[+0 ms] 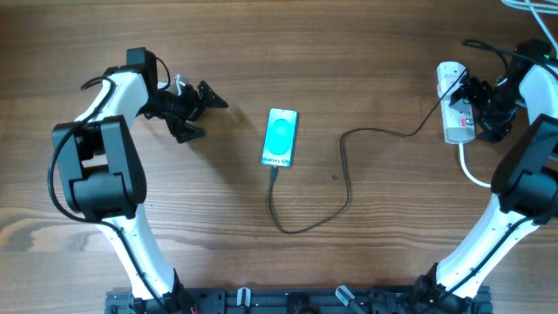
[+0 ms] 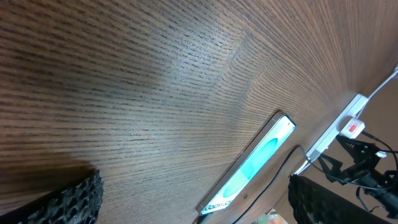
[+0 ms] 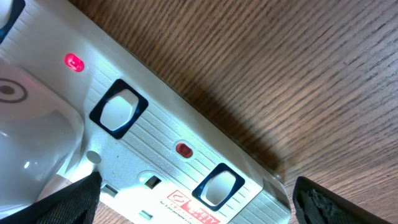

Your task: Plug charger to phone and switch on socket

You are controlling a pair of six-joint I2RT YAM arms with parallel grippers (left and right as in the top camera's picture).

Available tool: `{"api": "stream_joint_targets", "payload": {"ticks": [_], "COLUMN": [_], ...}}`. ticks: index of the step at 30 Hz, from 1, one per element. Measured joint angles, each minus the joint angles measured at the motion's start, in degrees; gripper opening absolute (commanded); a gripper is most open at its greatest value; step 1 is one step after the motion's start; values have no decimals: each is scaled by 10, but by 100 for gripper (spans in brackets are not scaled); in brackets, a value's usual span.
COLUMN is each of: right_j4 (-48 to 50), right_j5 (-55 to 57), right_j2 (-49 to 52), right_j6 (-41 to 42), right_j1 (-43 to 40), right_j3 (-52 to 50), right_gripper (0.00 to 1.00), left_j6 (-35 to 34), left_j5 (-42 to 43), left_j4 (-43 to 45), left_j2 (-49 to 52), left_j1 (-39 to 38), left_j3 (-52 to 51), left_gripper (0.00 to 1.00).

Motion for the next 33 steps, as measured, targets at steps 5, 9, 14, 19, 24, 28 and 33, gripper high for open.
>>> {"api": "stream_joint_targets", "payload": {"ticks": [5,9,14,19,24,28,33], "right_j4": [-44,-64,-54,-53,-39,49,232], "right_j5": [15,15,14,-5,-6,-2,-6], "right_j2": [0,1,1,1,1,1,2], "right_j6": [-57,-138,-189,-233,-244,-255,-255], "right_j1": [-6,-30,-36,-35,-35,-36,-36], "right_j3": [15,40,44,44,43,40,38], "right_gripper": [99,100,100,100,100,99,100], "left_j6": [0,0,0,0,0,0,0], "left_j5": [0,0,0,0,0,0,0], "left_j4": [0,0,0,0,0,0,0], "left_j2": [0,0,0,0,0,0,0], "left_j1": [0,0,0,0,0,0,0], "left_j3": [0,0,0,0,0,0,0], "left_gripper": [100,100,100,100,100,100,100]}}
